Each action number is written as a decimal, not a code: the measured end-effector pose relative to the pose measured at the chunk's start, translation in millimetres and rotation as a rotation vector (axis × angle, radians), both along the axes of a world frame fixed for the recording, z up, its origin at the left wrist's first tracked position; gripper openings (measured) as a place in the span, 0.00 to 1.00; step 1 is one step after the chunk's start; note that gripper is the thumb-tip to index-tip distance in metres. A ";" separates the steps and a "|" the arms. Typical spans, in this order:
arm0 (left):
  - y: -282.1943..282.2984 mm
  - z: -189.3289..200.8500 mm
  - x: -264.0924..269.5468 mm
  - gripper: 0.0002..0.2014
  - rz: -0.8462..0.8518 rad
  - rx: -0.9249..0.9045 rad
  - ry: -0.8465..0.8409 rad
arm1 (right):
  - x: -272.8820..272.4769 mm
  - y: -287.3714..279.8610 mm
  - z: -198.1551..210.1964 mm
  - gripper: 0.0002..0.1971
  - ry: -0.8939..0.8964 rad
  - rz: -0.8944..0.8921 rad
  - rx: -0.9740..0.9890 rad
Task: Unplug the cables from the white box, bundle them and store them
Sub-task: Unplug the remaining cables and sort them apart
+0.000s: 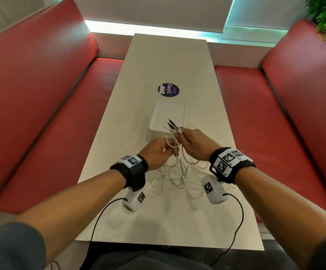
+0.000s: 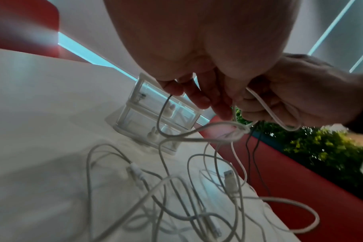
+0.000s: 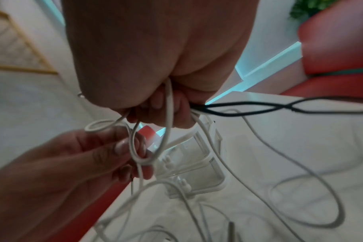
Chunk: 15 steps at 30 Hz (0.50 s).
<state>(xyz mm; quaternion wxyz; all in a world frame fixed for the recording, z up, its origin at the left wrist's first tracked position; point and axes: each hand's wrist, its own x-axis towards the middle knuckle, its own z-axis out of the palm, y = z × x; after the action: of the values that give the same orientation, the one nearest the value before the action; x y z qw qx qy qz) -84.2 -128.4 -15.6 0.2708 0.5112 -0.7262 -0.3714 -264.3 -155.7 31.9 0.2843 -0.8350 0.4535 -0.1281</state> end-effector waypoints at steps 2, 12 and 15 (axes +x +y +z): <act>-0.7 -3.7 -1.2 0.09 -0.021 -0.023 -0.018 | -1.4 -2.1 -3.8 0.13 0.098 0.065 0.006; -2.7 -0.9 5.1 0.03 -0.172 -0.188 -0.058 | -7.6 -6.6 -7.8 0.11 0.138 0.164 -0.041; -3.1 0.2 0.4 0.04 -0.148 -0.139 -0.085 | -6.8 -3.4 -7.7 0.11 0.054 0.120 -0.051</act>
<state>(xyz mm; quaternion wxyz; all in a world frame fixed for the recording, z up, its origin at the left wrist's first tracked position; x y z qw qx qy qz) -83.7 -131.6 -15.4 0.2463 0.4517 -0.7968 -0.3170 -271.1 -159.2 24.2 0.2578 -0.8707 0.4068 -0.0995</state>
